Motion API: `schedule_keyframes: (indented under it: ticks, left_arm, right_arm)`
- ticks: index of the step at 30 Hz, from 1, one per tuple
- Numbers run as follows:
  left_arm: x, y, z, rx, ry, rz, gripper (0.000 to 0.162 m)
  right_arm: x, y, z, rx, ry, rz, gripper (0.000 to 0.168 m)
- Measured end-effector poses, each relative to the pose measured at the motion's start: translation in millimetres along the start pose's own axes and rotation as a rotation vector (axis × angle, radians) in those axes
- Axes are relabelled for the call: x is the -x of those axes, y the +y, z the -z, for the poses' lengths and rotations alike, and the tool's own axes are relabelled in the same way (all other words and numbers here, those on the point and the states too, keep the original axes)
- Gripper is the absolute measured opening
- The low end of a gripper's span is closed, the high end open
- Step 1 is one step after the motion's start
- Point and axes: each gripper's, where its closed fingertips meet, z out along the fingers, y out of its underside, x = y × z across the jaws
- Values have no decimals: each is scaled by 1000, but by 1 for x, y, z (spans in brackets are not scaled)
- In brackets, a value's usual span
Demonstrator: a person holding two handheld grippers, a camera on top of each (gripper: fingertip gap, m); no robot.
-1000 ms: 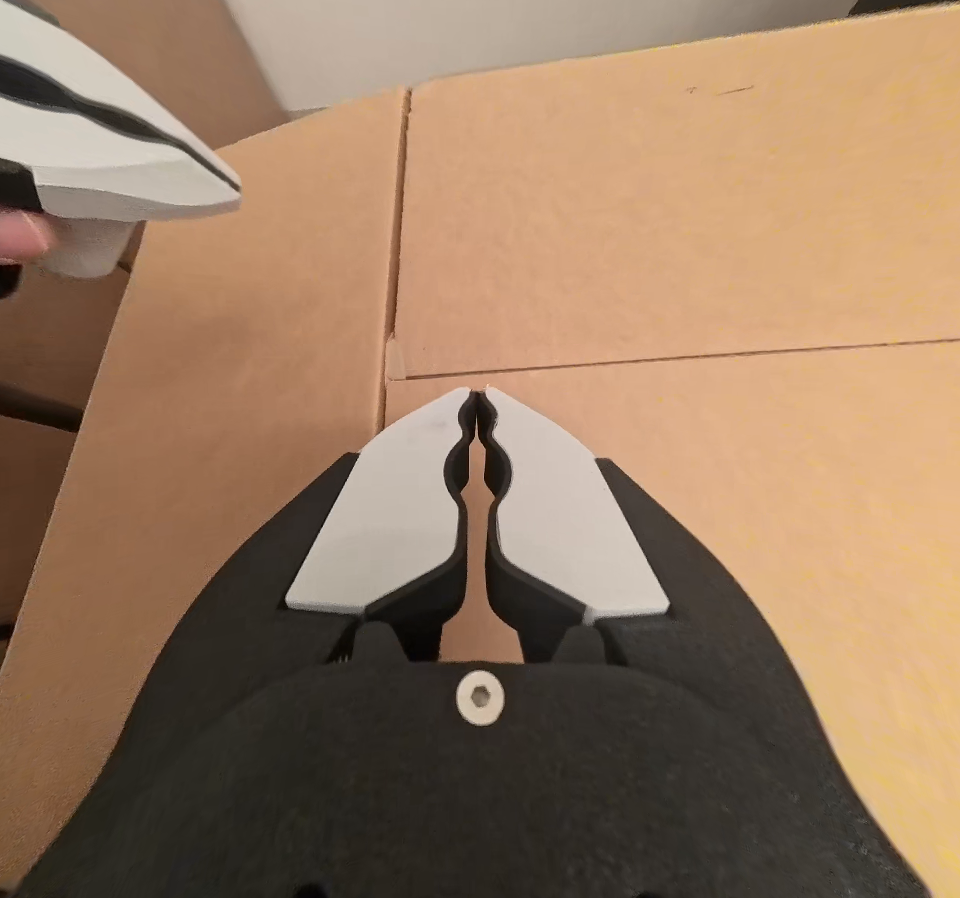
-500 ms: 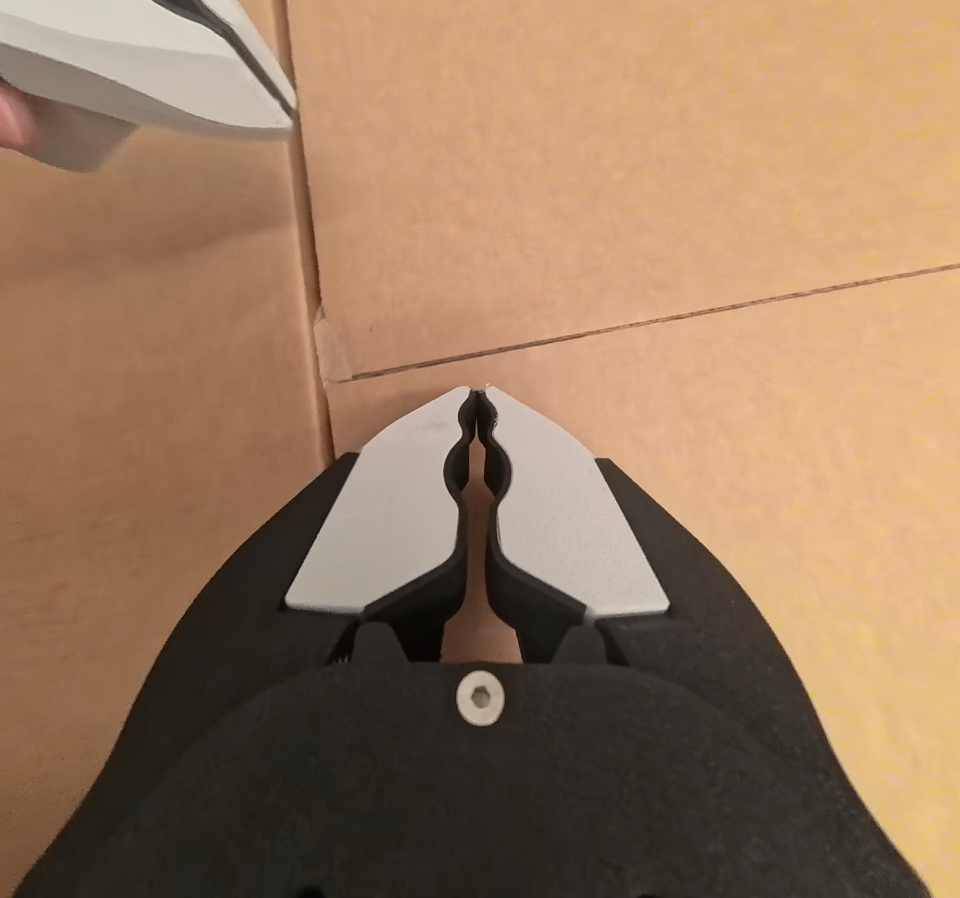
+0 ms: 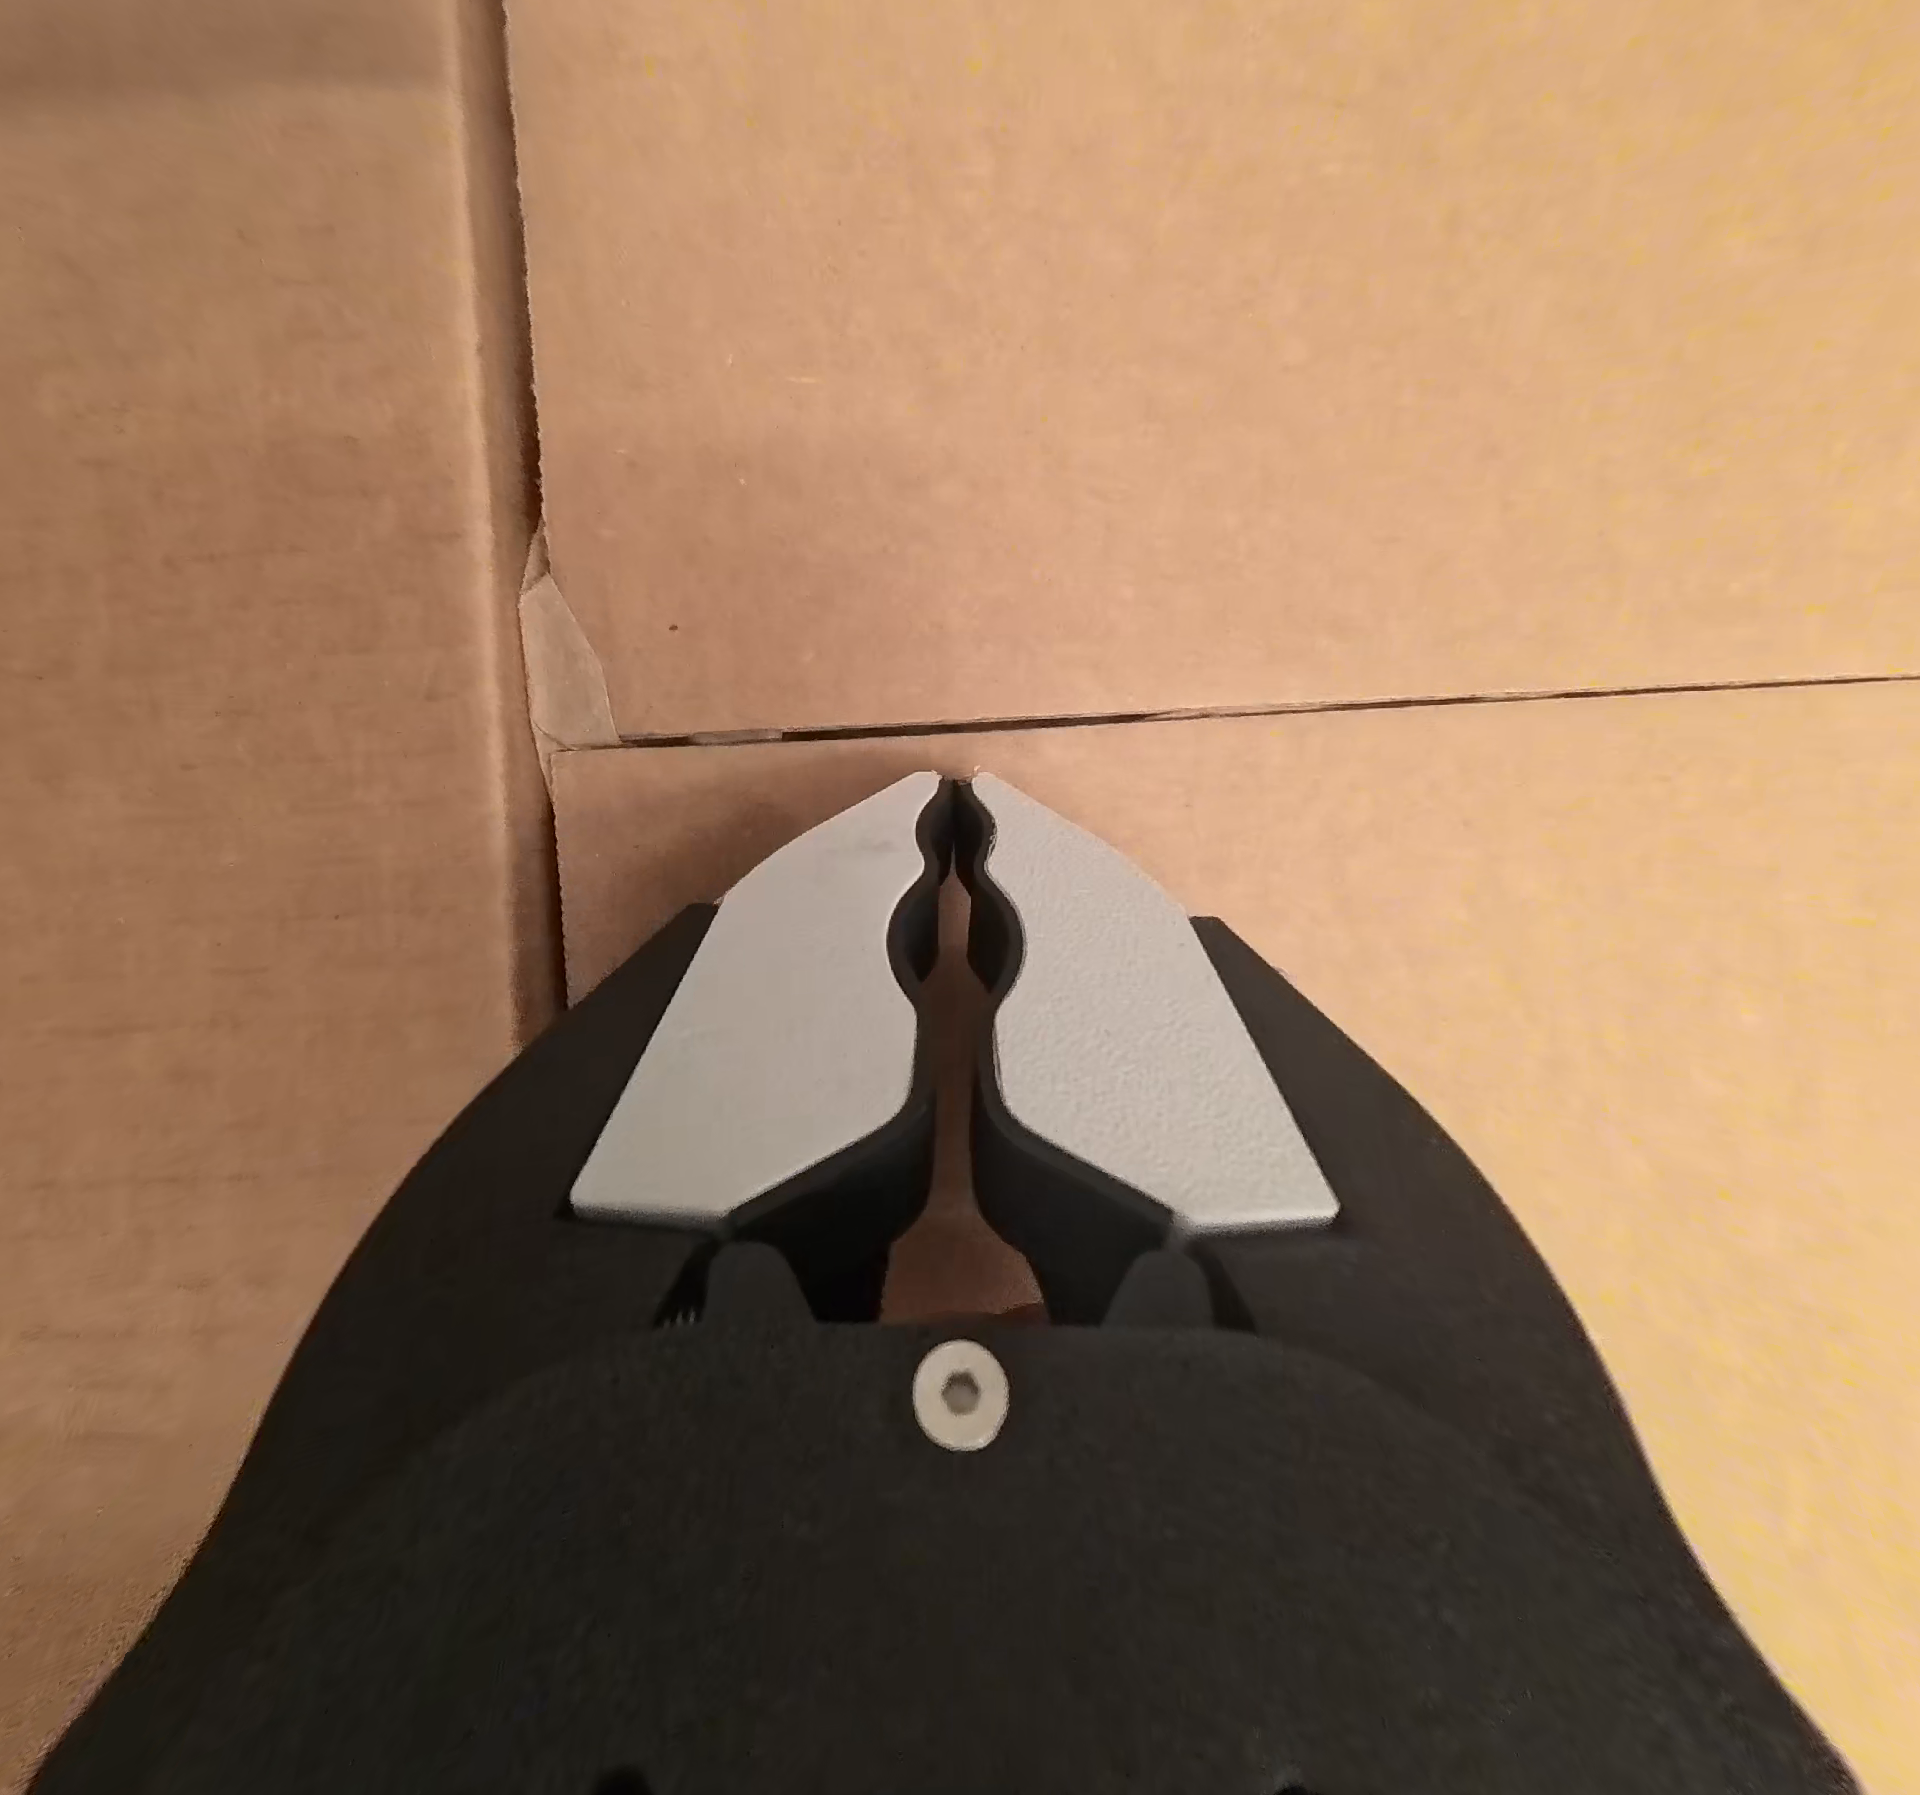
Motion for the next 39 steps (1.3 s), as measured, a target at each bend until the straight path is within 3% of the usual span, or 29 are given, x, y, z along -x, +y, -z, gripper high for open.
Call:
schedule_keyframes:
  ticks: [9, 21, 30, 39]
  left_arm:
    - [-11, 13, -7, 11, 29, 6, 0]
    - [-19, 14, 5, 14, 39, -26, 0]
    - [-41, 30, 12, 61, 96, -99, 0]
    - [-40, 23, 13, 55, 77, -88, 0]
  right_arm:
    - [-3, 0, -11, 8, -23, -78, 0]
    - [-8, -14, -1, -113, -67, -47, 0]
    - [-8, -30, 19, -234, -52, -47, 0]
    - [-15, -65, 51, -233, -41, 42, 0]
